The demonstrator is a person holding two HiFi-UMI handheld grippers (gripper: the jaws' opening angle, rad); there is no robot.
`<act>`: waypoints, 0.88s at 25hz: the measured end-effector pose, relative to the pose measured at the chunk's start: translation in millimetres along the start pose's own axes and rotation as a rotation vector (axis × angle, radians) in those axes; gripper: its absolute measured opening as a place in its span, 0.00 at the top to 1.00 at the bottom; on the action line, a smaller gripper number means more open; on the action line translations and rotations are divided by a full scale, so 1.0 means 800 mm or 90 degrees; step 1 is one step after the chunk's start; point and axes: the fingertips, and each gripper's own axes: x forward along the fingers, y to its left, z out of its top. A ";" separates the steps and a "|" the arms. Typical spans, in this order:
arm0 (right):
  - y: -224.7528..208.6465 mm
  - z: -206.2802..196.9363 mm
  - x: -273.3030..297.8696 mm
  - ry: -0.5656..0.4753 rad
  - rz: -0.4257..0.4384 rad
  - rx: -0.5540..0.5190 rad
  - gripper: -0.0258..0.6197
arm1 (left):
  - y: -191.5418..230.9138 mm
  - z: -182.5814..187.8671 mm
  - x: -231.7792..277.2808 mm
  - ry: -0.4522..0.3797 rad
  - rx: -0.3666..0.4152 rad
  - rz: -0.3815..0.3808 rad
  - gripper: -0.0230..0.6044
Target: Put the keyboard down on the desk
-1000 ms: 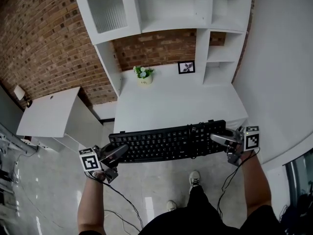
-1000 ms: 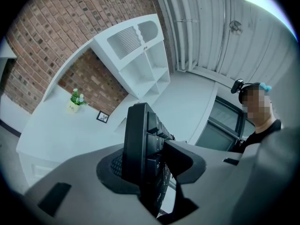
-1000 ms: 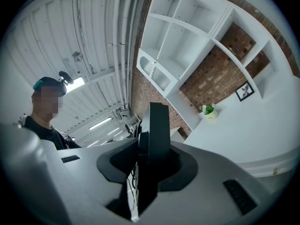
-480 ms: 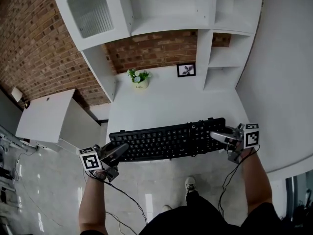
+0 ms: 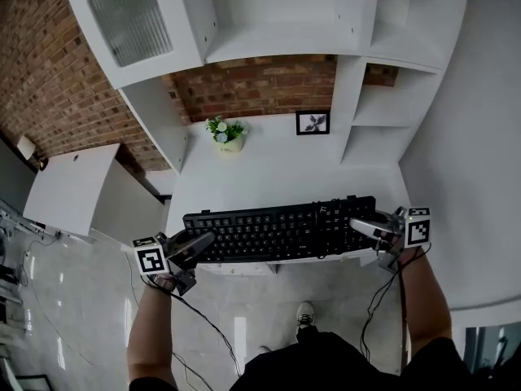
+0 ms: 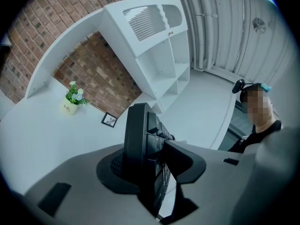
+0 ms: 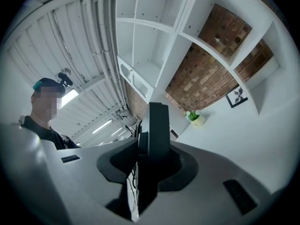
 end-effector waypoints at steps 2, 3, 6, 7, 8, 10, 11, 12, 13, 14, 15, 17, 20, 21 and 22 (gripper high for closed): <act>-0.015 0.008 -0.001 0.002 0.002 0.001 0.77 | 0.006 0.007 0.013 -0.004 0.001 0.000 0.66; -0.021 0.013 -0.002 0.002 0.004 0.001 0.77 | 0.007 0.011 0.021 -0.008 0.002 -0.002 0.66; -0.037 0.030 -0.008 0.004 0.009 0.003 0.77 | 0.014 0.017 0.039 -0.003 -0.001 0.004 0.66; -0.041 0.033 -0.009 0.005 0.010 0.004 0.77 | 0.017 0.018 0.044 -0.001 -0.002 0.006 0.66; -0.046 0.034 -0.010 0.006 0.011 0.005 0.77 | 0.020 0.018 0.047 0.000 -0.002 0.007 0.66; -0.054 0.029 -0.008 0.005 0.010 0.007 0.77 | 0.027 0.015 0.048 0.002 -0.001 0.008 0.66; -0.057 0.024 -0.006 0.003 0.010 0.009 0.77 | 0.031 0.013 0.046 0.005 -0.002 0.009 0.66; -0.059 0.018 -0.004 0.001 0.009 0.012 0.77 | 0.034 0.011 0.045 0.008 -0.003 0.010 0.66; -0.063 0.014 -0.004 -0.001 0.009 0.015 0.77 | 0.037 0.008 0.044 0.011 -0.005 0.012 0.66; -0.067 0.011 -0.004 -0.002 0.010 0.017 0.77 | 0.040 0.006 0.046 0.013 -0.006 0.014 0.66; -0.074 0.009 -0.004 -0.003 0.011 0.019 0.77 | 0.045 0.003 0.048 0.015 -0.006 0.016 0.66; -0.087 0.004 -0.005 -0.005 0.013 0.024 0.77 | 0.054 -0.002 0.054 0.019 -0.007 0.021 0.66; -0.103 0.000 -0.003 -0.004 0.012 0.035 0.77 | 0.068 -0.006 0.060 0.027 -0.012 0.025 0.66; -0.107 -0.001 -0.002 -0.003 0.011 0.040 0.77 | 0.073 -0.006 0.061 0.029 -0.015 0.027 0.66; -0.111 -0.001 0.000 -0.001 0.010 0.045 0.77 | 0.077 -0.006 0.062 0.031 -0.020 0.029 0.66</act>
